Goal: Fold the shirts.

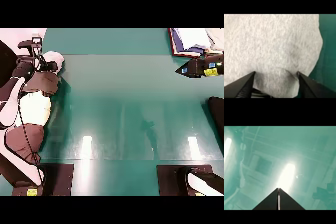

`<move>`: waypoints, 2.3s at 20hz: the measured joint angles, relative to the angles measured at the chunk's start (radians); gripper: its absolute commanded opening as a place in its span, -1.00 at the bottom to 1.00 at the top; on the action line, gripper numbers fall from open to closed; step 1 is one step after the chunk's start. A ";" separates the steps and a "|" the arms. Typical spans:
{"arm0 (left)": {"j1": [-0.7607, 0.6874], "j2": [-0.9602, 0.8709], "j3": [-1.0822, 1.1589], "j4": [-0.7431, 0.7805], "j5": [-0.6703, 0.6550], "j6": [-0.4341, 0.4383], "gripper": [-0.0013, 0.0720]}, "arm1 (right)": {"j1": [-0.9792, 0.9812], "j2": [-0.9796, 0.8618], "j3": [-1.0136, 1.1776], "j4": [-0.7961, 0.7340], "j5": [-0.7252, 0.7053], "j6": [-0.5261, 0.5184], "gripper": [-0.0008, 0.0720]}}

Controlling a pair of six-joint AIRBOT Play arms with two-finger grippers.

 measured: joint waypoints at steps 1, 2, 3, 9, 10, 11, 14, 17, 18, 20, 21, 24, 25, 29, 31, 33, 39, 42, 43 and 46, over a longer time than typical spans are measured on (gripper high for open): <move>0.001 -0.004 0.006 0.000 -0.004 0.000 -0.88 | 0.000 0.000 0.000 0.000 0.000 0.000 -0.94; 0.002 -0.007 0.019 0.000 -0.019 0.000 -0.90 | 0.000 0.000 0.000 0.000 0.000 0.000 -0.94; 0.003 -0.009 0.040 0.000 -0.047 0.000 -0.90 | 0.000 0.000 0.000 0.000 0.000 0.000 -0.94; -0.016 0.094 0.288 -0.004 -0.276 0.015 -0.90 | 0.000 0.000 0.070 0.006 -0.025 0.000 -0.94; -0.032 0.150 0.317 -0.009 -0.303 0.030 -0.90 | 0.000 0.000 0.107 0.006 -0.032 0.000 -0.94; -0.052 0.208 0.338 -0.011 -0.331 0.048 -0.90 | 0.000 0.000 0.146 0.003 -0.041 0.000 -0.94; -0.149 0.397 0.371 -0.019 -0.454 0.111 -0.90 | -0.005 -0.001 0.276 -0.021 -0.069 0.000 -0.94; -0.282 0.528 0.380 -0.025 -0.616 0.143 -0.90 | -0.006 -0.001 0.389 -0.051 -0.083 0.000 -0.94; -0.330 0.549 0.377 -0.027 -0.665 0.149 -0.90 | -0.006 -0.001 0.417 -0.059 -0.084 0.000 -0.94; -0.436 0.576 0.339 -0.052 -0.743 0.156 -0.90 | -0.007 -0.001 0.462 -0.065 -0.081 0.000 -0.94; -0.489 0.583 0.306 -0.075 -0.763 0.159 -0.90 | -0.007 -0.001 0.478 -0.069 -0.073 0.000 -0.94; -0.636 0.579 0.162 -0.172 -0.751 0.163 0.81 | -0.007 -0.001 0.504 -0.074 -0.041 0.000 -0.94; -0.674 0.574 0.110 -0.216 -0.723 0.163 0.85 | -0.007 -0.001 0.509 -0.075 -0.024 0.000 -0.94; -0.722 0.560 -0.029 -0.304 -0.619 0.161 0.85 | -0.007 0.000 0.517 -0.078 0.044 0.000 -0.94; -0.673 0.561 -0.058 -0.315 -0.616 0.140 0.85 | -0.007 0.000 0.518 -0.077 0.073 0.000 -0.94; -0.597 0.561 -0.101 -0.318 -0.622 0.116 0.85 | -0.007 0.000 0.519 -0.078 0.092 0.000 -0.94; -0.446 0.549 -0.419 -0.480 -0.540 0.093 0.85 | -0.007 -0.003 0.519 -0.078 0.107 0.000 -0.94; -0.430 0.526 -0.563 -0.636 -0.481 0.158 0.85 | -0.007 -0.004 0.519 -0.079 0.104 0.000 -0.94; -0.427 0.516 -0.596 -0.688 -0.473 0.184 0.85 | -0.007 -0.004 0.519 -0.079 0.100 0.000 -0.94; -0.442 0.487 -0.648 -0.780 -0.455 0.242 0.85 | -0.007 -0.004 0.517 -0.079 0.091 0.000 -0.94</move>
